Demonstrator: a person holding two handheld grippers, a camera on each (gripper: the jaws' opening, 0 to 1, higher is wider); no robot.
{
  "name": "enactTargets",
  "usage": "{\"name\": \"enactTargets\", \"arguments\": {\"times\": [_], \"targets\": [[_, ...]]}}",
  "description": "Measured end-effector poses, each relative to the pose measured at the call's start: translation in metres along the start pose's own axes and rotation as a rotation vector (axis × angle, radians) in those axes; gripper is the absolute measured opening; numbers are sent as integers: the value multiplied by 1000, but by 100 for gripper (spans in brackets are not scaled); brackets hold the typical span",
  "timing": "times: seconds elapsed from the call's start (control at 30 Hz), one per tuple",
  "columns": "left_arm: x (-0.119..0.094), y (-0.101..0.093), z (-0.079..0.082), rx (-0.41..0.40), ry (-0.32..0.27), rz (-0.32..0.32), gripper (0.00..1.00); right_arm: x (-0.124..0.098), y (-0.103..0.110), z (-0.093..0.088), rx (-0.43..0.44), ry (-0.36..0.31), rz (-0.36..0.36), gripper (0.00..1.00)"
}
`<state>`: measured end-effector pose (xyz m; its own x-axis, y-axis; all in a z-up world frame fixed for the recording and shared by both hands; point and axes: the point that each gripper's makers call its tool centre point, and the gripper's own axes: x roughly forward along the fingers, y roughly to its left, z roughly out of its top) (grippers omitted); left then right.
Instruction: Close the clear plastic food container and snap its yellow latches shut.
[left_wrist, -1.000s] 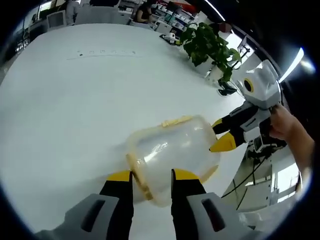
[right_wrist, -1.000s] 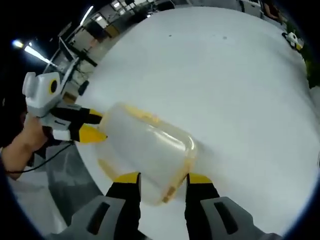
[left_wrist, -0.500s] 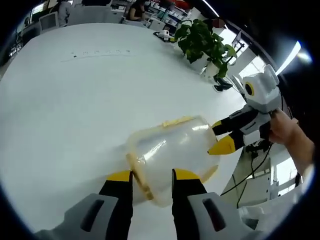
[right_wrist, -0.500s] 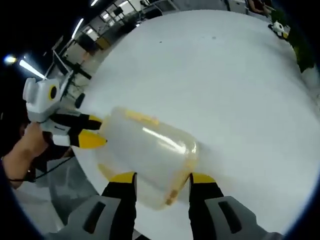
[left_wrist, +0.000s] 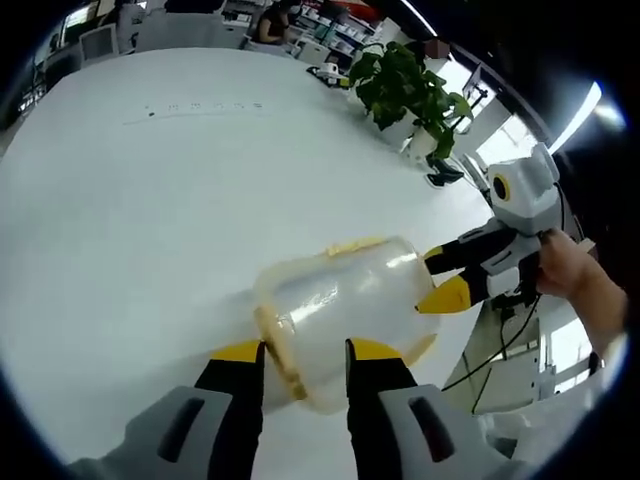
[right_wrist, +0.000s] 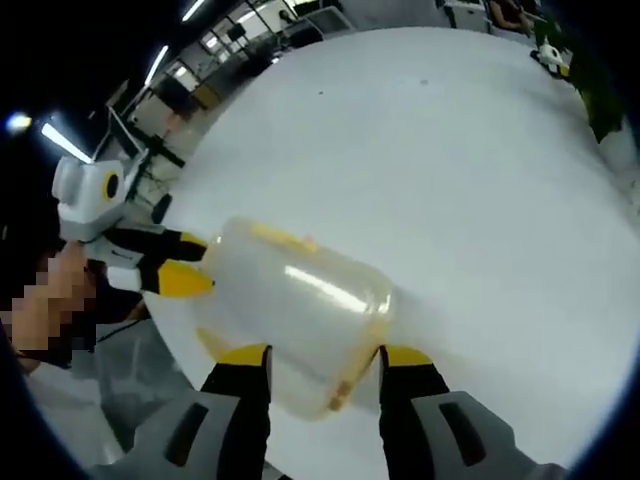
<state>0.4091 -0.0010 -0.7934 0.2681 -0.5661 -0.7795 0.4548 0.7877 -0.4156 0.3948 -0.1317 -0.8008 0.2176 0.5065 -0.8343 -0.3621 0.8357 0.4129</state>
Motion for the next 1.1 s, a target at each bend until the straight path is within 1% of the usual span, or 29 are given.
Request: {"name": "enactTargets", "arguments": {"times": [0.07,0.13,0.23,0.33,0.37,0.4,0.43,0.5,0.53,0.6,0.67,0.7,0.73,0.77,0.83,0.9,1.03,1.1], "targets": [[0,0,-1,-3,-9,-10,31,0,0,0,-1,-6,2,42],[0,0,-2,-9,-3,-16,33,0,0,2,-2,-21,-3,42],[-1,1,-4,0,3,-16,34,-1,0,1,-9,-20,-6,42],[-4,5,-4,4,1,-5,37,-3,-2,1,-25,-21,-18,42],[-5,6,-4,3,1,-7,37,-4,-3,-1,-50,-10,-26,43],[-5,6,-4,3,2,-8,38,-5,-4,-1,-57,-10,-32,44],[-6,6,-5,9,4,-10,39,-6,-6,0,-70,-11,-41,45],[-7,6,-7,37,19,-11,43,-9,-4,0,-78,-16,-25,46],[-8,7,-8,45,24,-8,45,-10,-4,0,-84,-15,-27,48],[-9,8,-8,65,21,0,44,-15,-6,1,-116,-14,-42,48],[-10,9,-8,74,21,2,44,-16,-8,1,-129,-11,-44,48],[-11,8,-8,78,22,1,44,-17,-12,1,-154,-6,-59,48],[-12,9,-7,82,21,0,44,-20,-18,3,-199,-2,-89,47],[-12,9,-7,83,22,-1,44,-20,-17,2,-213,3,-84,47],[-14,9,-8,91,26,-1,44,-20,-15,1,-195,6,-69,47],[-15,12,-6,111,27,6,44,-21,-16,2,-209,6,-73,47],[-18,14,-5,125,29,10,44,-22,-15,1,-240,16,-79,47],[-20,16,-4,149,32,17,44,-23,-15,2,-250,16,-80,47]]}}
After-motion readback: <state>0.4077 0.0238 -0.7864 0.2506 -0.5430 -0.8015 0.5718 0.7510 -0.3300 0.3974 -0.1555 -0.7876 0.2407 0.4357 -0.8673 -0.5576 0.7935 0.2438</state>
